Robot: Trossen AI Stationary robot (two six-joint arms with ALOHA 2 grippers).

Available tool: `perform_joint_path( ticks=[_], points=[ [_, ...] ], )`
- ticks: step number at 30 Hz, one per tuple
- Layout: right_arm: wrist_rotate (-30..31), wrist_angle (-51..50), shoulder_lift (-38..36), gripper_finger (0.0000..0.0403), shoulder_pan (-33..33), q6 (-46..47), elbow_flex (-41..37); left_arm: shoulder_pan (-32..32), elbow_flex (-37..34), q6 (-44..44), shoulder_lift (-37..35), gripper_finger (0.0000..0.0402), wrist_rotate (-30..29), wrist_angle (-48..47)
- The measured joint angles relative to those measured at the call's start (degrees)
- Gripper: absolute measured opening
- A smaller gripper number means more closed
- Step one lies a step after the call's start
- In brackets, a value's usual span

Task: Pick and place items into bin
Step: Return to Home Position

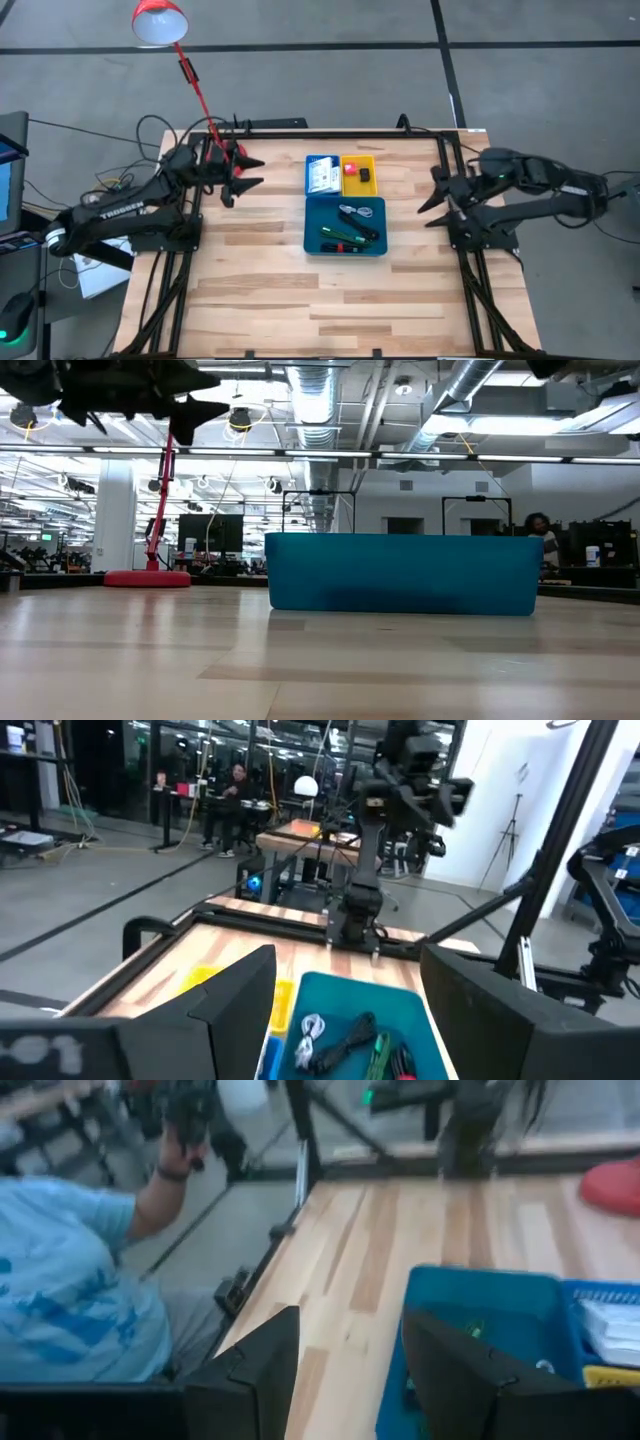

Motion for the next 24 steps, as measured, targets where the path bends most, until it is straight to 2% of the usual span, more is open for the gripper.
perform_joint_path(
  ticks=[9, 13, 16, 24],
  points=[
    [0.29, 15.61, -23.6, 0.0172, -4.72, 9.33, -22.23, -3.59, -2.7, 2.86, -1.47, 0.0238, -2.36, 0.46],
    [1.43, 24.46, -30.87, 0.0174, -5.83, 13.76, -31.81, -5.18, -2.7, 5.53, -1.45, 0.0238, -2.73, -0.07],
    [1.46, 26.27, -33.73, 0.0172, -6.3, 15.73, -36.53, -6.34, -2.7, 7.87, -1.47, 0.0238, -3.09, -0.81],
    [3.61, 33.2, -33.48, 0.0173, -6.36, 17.07, -45.02, -9.98, -2.7, 10.36, -1.43, 0.0238, -7.54, -3.64]
  ],
)
